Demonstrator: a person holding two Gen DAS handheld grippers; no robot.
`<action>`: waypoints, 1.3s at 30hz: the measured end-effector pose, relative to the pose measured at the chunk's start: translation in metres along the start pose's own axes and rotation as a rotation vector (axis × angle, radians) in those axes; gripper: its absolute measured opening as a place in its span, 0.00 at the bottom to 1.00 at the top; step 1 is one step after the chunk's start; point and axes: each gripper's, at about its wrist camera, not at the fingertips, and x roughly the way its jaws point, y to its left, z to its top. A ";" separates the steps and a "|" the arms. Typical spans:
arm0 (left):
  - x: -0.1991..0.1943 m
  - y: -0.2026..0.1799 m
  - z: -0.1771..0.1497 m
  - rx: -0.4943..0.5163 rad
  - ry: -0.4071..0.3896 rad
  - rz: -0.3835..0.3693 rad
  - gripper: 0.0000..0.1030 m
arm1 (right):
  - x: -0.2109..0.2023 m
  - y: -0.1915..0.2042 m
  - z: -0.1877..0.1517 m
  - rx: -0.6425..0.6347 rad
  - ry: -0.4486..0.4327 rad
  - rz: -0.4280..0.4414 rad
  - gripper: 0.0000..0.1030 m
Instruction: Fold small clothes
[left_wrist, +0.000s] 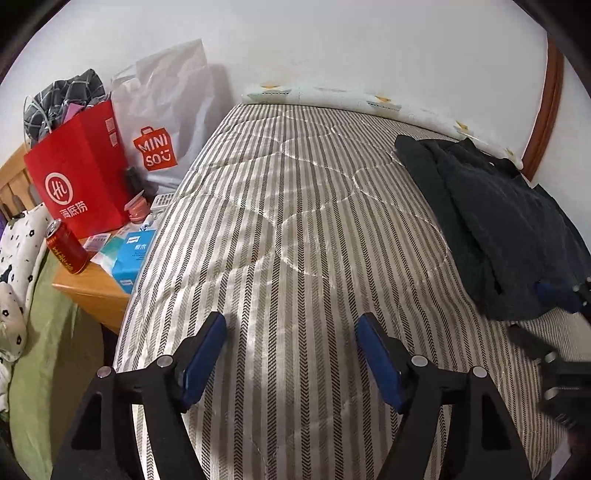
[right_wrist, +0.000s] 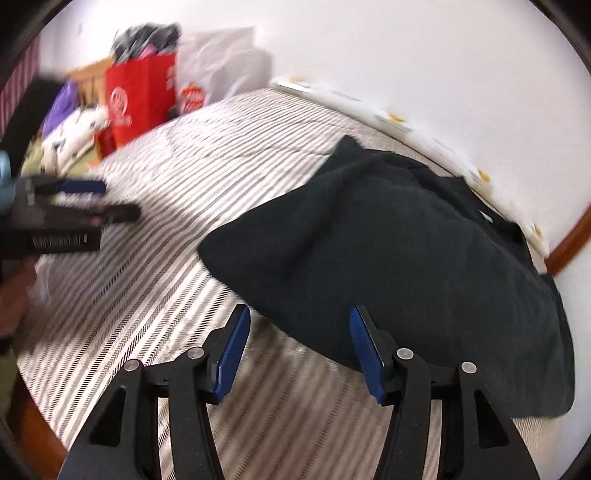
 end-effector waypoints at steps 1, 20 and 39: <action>0.001 -0.001 0.000 0.008 0.003 0.000 0.73 | 0.004 0.005 0.001 -0.009 0.003 -0.011 0.54; 0.003 -0.004 -0.001 0.024 0.016 0.009 0.82 | -0.015 -0.052 0.031 0.259 -0.174 0.045 0.09; -0.034 -0.101 0.024 0.068 -0.035 -0.091 0.81 | -0.073 -0.273 -0.057 0.666 -0.355 0.068 0.08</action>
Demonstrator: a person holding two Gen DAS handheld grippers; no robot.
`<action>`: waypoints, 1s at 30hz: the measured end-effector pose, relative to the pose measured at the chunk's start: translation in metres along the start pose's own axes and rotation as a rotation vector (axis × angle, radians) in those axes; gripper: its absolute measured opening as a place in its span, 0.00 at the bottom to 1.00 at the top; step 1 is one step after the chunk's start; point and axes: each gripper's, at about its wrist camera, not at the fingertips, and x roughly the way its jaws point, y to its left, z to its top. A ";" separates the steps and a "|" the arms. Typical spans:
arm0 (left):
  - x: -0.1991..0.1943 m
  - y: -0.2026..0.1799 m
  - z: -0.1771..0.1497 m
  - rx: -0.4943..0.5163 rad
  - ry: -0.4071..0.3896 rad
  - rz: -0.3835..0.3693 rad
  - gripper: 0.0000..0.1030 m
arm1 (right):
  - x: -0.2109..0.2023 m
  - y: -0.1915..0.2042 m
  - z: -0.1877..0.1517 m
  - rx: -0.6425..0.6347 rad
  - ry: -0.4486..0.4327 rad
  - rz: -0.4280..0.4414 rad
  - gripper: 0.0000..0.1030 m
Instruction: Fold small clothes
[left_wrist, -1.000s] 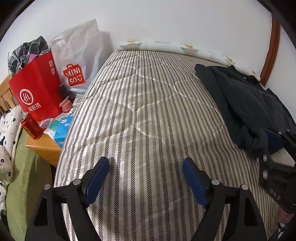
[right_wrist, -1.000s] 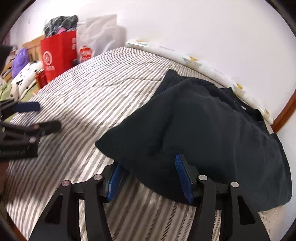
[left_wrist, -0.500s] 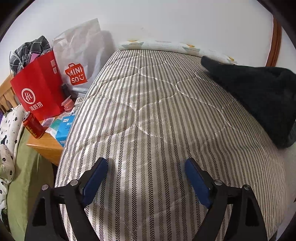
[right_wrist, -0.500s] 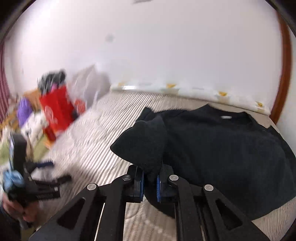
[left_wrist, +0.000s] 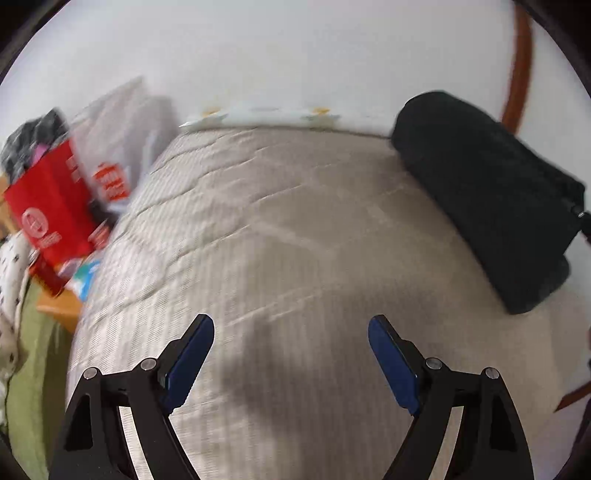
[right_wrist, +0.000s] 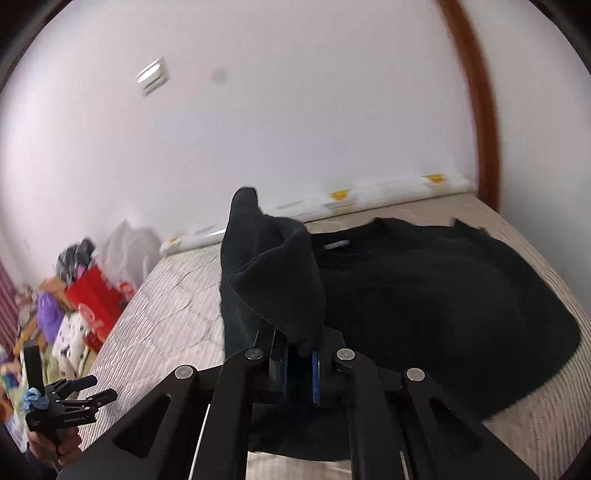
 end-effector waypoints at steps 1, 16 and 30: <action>0.000 -0.012 0.004 0.011 -0.007 -0.023 0.81 | -0.005 -0.016 -0.001 0.024 -0.009 -0.016 0.08; 0.029 -0.165 0.020 0.177 0.035 -0.315 0.83 | 0.002 -0.150 -0.035 0.275 0.092 -0.056 0.38; 0.064 -0.236 0.013 0.220 0.084 -0.409 0.72 | 0.044 -0.152 -0.023 0.242 0.129 -0.037 0.15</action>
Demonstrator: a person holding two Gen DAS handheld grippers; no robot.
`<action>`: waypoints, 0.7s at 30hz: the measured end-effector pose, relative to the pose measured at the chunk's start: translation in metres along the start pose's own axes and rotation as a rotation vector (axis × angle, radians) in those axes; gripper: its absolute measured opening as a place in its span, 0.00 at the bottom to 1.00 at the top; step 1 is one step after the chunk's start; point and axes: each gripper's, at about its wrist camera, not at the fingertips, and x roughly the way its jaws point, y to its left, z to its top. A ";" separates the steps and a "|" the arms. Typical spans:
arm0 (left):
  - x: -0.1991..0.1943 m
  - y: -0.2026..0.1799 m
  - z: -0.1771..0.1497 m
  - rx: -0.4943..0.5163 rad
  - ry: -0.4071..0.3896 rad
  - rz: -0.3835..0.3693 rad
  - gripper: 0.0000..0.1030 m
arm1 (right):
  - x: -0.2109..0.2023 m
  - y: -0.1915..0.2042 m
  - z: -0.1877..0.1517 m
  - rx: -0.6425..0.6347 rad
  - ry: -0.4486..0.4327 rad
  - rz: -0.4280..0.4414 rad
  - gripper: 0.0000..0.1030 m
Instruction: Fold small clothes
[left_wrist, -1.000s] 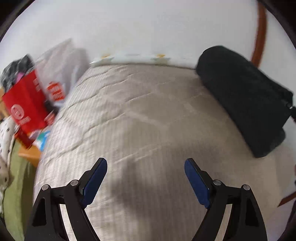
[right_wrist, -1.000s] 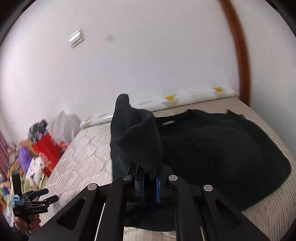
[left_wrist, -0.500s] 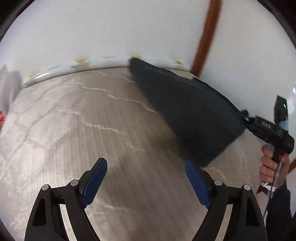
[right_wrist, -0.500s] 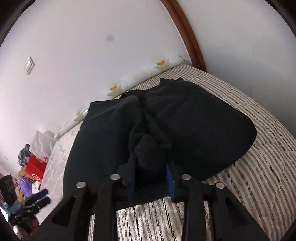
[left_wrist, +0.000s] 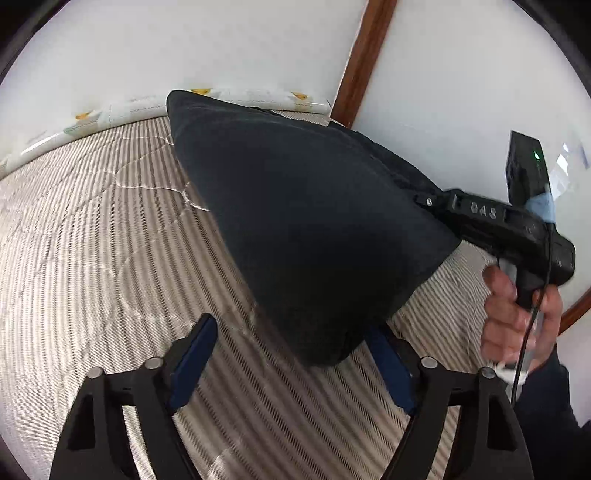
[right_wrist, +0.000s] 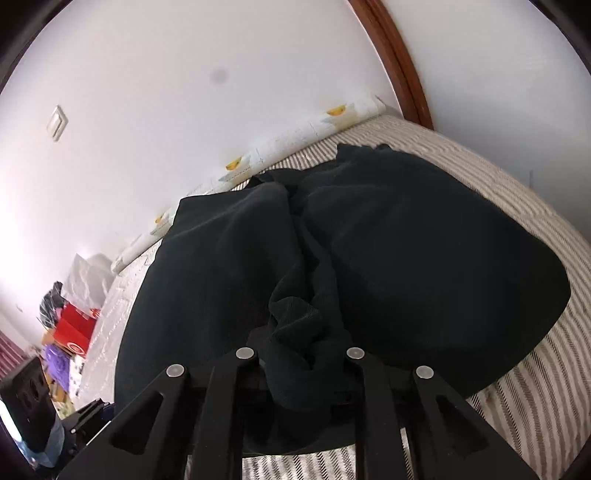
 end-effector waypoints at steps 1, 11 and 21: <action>0.002 0.000 0.001 -0.007 0.000 0.005 0.61 | 0.001 0.001 -0.001 -0.011 0.007 -0.006 0.15; -0.013 0.020 -0.005 -0.088 -0.073 0.060 0.15 | 0.012 0.017 -0.006 -0.045 0.052 -0.012 0.14; -0.077 0.106 -0.032 -0.243 -0.152 0.133 0.10 | 0.043 0.100 -0.031 -0.118 0.106 0.061 0.14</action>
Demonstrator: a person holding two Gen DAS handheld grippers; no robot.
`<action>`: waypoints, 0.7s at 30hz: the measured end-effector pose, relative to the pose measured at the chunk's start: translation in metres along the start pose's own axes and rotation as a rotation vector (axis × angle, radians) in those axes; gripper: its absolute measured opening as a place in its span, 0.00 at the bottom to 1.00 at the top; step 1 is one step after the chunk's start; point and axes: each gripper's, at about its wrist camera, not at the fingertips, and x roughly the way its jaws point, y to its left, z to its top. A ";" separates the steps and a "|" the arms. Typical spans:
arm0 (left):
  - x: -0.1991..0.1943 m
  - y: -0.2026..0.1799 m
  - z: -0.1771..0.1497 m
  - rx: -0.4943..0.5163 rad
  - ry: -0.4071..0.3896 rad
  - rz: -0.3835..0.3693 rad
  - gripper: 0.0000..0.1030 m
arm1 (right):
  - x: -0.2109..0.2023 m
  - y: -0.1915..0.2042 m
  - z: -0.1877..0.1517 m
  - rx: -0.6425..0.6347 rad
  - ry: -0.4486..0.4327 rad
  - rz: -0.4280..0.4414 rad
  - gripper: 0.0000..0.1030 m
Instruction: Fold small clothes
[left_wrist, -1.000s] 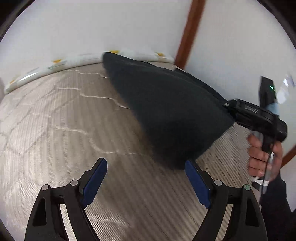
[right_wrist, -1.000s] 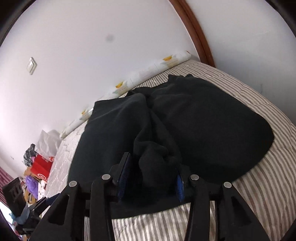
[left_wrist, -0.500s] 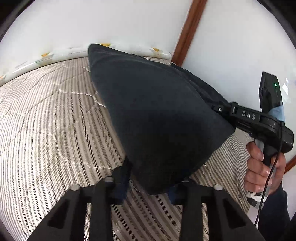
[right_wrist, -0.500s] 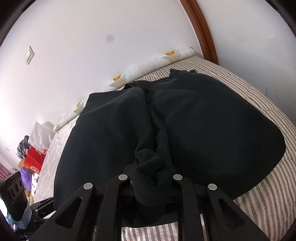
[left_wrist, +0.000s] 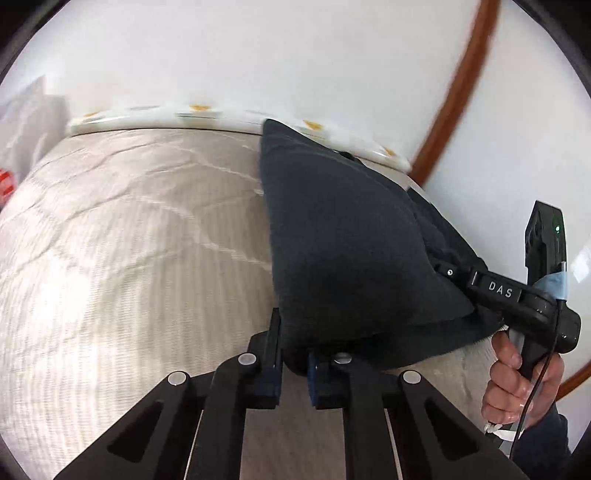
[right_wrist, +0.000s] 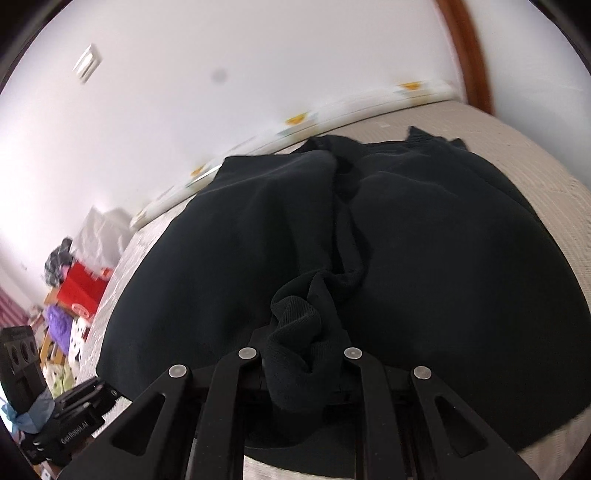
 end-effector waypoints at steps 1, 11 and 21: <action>-0.008 0.013 -0.002 -0.021 -0.006 0.010 0.09 | 0.005 0.010 -0.001 -0.011 0.006 0.008 0.14; -0.054 0.090 -0.022 -0.110 -0.031 0.070 0.08 | 0.051 0.100 -0.007 -0.126 0.054 0.078 0.14; -0.035 0.071 -0.009 0.028 -0.018 0.005 0.27 | -0.004 0.082 -0.010 -0.108 -0.051 0.104 0.14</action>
